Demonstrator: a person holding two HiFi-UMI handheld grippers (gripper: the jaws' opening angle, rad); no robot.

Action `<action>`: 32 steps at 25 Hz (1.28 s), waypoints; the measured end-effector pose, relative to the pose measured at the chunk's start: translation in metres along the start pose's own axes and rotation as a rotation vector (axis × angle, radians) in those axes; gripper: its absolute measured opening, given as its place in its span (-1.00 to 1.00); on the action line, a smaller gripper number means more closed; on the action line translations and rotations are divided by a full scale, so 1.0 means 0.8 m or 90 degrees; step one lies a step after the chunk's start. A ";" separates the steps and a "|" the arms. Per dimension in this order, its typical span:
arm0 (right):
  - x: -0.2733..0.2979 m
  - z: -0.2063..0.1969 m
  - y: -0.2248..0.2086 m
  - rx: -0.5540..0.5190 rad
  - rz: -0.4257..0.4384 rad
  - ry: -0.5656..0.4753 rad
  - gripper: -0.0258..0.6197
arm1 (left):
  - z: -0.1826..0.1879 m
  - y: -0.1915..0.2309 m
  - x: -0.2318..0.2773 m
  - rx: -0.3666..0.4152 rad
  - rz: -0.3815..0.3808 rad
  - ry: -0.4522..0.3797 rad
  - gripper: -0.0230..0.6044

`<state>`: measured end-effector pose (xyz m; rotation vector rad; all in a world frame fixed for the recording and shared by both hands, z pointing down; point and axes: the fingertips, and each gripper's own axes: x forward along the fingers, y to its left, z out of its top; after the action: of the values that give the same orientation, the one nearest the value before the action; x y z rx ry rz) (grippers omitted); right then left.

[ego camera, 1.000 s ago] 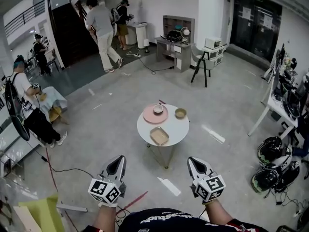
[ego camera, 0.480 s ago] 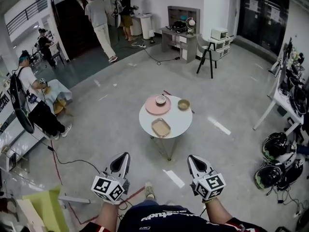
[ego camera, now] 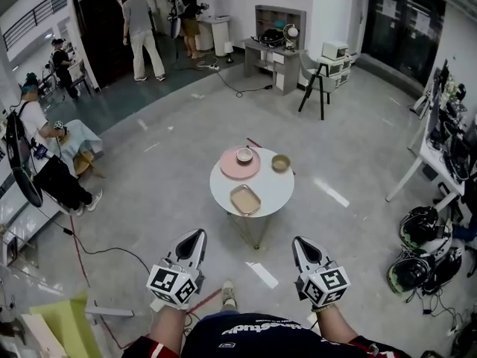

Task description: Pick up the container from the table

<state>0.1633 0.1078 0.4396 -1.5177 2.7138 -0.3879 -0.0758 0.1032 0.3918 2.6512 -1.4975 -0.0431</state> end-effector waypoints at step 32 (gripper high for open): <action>0.355 0.051 0.079 -0.038 -0.065 0.017 -0.87 | 0.041 0.347 0.144 -0.023 -0.083 -0.011 -0.85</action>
<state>-0.0353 -0.1076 0.4182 -1.6828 2.6980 -0.3340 -0.2552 -0.1403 0.3887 2.7224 -1.3144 -0.1020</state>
